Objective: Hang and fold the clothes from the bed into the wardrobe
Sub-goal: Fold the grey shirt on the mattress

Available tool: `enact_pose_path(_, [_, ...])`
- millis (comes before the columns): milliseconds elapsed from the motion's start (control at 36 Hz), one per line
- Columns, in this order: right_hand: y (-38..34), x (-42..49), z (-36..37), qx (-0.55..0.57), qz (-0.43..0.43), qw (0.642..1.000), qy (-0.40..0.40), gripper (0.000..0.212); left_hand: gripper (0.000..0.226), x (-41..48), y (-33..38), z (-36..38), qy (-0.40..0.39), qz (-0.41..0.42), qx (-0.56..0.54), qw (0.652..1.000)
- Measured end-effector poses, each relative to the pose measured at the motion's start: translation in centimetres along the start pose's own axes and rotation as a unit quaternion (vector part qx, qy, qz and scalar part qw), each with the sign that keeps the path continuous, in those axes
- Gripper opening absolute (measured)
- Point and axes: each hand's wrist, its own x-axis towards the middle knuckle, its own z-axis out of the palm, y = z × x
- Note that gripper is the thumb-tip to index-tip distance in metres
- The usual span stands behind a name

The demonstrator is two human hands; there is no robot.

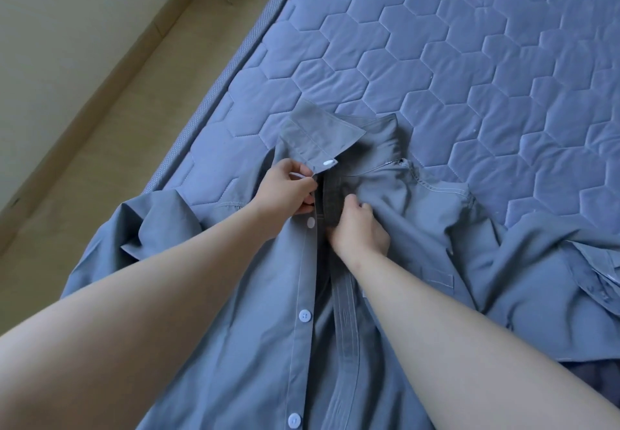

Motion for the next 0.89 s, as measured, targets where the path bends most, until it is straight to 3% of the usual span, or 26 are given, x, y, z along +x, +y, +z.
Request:
enact_pose_path(111, [0.8, 0.2, -0.9, 0.105, 0.053, 0.993, 0.012, 0.017, 0.020, 0.2, -0.8, 0.3, -0.016, 0.004, 0.025, 1.000])
enact_pose_path(194, [1.4, 0.3, -1.4, 0.134, 0.046, 0.990, 0.010, 0.003, 0.022, 0.3, -1.4, 0.5, -0.002, -0.005, 0.029, 1.000])
enact_pose_path(333, [1.4, 0.6, -1.0, 0.172, 0.037, 0.984, -0.009, 0.003, 0.023, 0.1, -2.0, 0.5, 0.008, 0.012, 0.119, 0.993])
enact_pose_path(472, [0.6, 0.2, -0.2, 0.231, 0.012, 0.973, -0.023, 0.012, 0.007, -1.2, -2.9, 0.7, 0.003, 0.037, 0.360, 0.932])
enact_pose_path(583, [0.2, -0.1, 0.6, 0.298, 0.050, 0.952, -0.046, 0.023, 0.039, -2.7, -4.9, 1.3, -0.023, -0.006, 0.476, 0.879])
enact_pose_path(639, [0.5, -0.3, 0.8, 0.281, 0.068, 0.956, -0.046, 0.020, 0.049, -3.4, -5.8, 1.3, -0.031, -0.022, 0.522, 0.852])
enact_pose_path(722, [1.0, -0.8, 0.6, 0.160, 0.041, 0.985, -0.044, 0.007, 0.045, -4.2, -6.6, 1.3, -0.030, -0.005, 0.558, 0.829])
enact_pose_path(806, [0.9, -1.1, 0.6, 0.123, 0.016, 0.991, -0.047, 0.027, 0.034, -4.5, -6.5, 1.1, -0.023, 0.010, 0.546, 0.838])
enact_pose_path(889, [0.5, -0.6, 0.6, 0.130, -0.002, 0.991, -0.036, 0.019, 0.034, -4.5, -6.3, 1.0, -0.022, 0.014, 0.516, 0.856])
